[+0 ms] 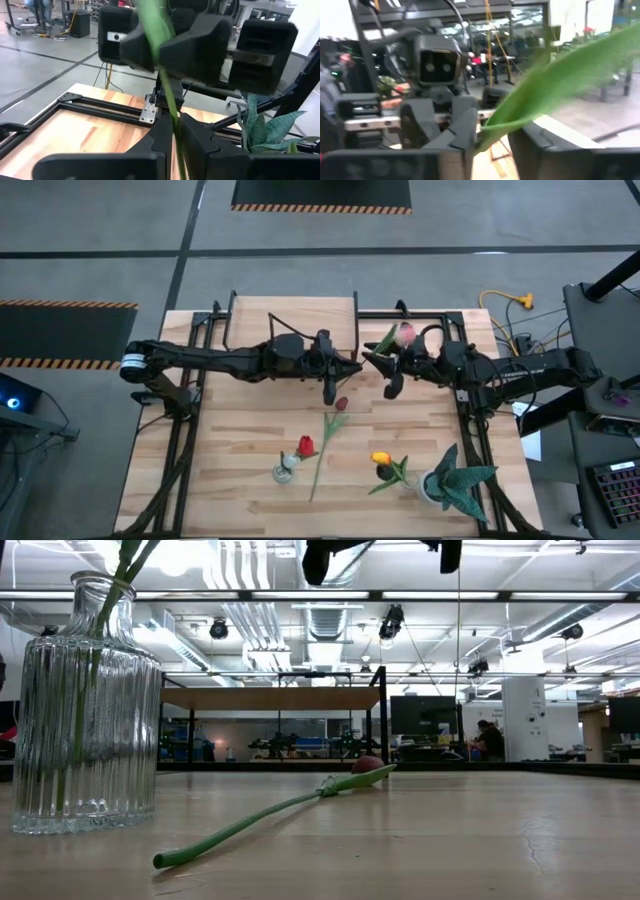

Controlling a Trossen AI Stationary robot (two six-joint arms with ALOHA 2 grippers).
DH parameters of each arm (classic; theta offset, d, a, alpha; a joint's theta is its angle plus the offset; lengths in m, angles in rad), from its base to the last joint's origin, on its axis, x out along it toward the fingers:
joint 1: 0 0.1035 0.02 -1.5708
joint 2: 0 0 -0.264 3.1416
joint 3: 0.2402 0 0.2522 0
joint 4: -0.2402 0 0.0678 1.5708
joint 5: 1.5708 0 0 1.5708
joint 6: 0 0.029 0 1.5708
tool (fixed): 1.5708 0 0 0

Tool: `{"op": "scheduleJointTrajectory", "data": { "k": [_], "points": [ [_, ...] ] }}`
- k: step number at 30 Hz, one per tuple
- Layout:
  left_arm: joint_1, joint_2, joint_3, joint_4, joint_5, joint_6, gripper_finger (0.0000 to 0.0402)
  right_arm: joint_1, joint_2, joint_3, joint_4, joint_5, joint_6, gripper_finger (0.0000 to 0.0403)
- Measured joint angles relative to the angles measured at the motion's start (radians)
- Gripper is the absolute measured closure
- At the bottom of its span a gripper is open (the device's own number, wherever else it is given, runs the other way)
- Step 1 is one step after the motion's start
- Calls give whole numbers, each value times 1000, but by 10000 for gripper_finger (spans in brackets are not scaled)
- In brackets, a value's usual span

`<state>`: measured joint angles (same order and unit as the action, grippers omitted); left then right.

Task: Pick and place flowers into a vace then onto a shelf
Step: Put the light red flower into the right transparent vase

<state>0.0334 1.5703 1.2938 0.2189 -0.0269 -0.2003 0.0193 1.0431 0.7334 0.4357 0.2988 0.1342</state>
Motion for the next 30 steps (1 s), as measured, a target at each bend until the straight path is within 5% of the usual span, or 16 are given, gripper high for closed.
{"op": "scheduleJointTrajectory", "data": {
  "k": [5,10,20,27,30],
  "points": [
    [2,0,0,1,-9,-1,373,1,-2,3,-10,10,-1,384],
    [2,0,0,9,-5,0,332,1,-7,11,-18,8,-17,391],
    [6,-30,2,-31,56,-63,175,0,-152,13,-204,21,-14,394],
    [7,-33,2,-32,51,-63,146,3,-324,13,-355,-122,17,394],
    [7,-34,2,-33,50,-63,146,2,-390,13,-374,-267,13,394]
  ]
}}
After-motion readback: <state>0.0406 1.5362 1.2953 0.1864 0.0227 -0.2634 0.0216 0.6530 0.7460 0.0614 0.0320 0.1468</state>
